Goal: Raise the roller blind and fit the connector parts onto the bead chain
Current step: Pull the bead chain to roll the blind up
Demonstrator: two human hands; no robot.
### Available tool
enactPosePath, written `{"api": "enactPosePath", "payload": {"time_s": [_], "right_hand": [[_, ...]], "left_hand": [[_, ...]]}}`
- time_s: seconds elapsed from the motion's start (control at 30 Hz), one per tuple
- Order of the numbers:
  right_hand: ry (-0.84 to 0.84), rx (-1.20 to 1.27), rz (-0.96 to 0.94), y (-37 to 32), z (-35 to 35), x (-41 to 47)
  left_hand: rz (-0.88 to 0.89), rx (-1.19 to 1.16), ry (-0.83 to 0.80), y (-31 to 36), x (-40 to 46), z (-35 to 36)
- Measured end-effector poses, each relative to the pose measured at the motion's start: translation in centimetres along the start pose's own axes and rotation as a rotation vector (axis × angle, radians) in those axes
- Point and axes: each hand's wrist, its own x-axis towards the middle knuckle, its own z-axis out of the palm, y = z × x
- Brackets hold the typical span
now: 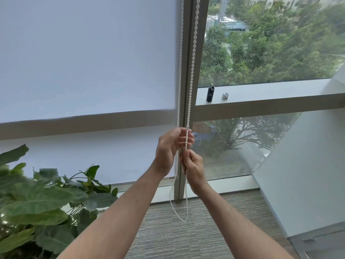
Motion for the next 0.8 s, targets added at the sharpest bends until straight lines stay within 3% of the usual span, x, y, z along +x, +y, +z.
{"api": "enactPosePath", "payload": {"time_s": [0.17, 0.63, 0.8], "right_hand": [[-0.008, -0.014, 0.057, 2.3, -0.7, -1.0], [-0.113, -0.034, 0.234, 2.6, -3.4, -0.4], [-0.035, 0.11, 0.094, -2.2, -3.1, 2.2]], "left_hand": [[0.104, -0.025, -0.074, 2.9, 0.6, 2.3], [0.098, 0.098, 0.103, 0.5, 0.5, 2.7], [0.072, 0.163, 0.113, -1.3, 0.1, 2.0]]}}
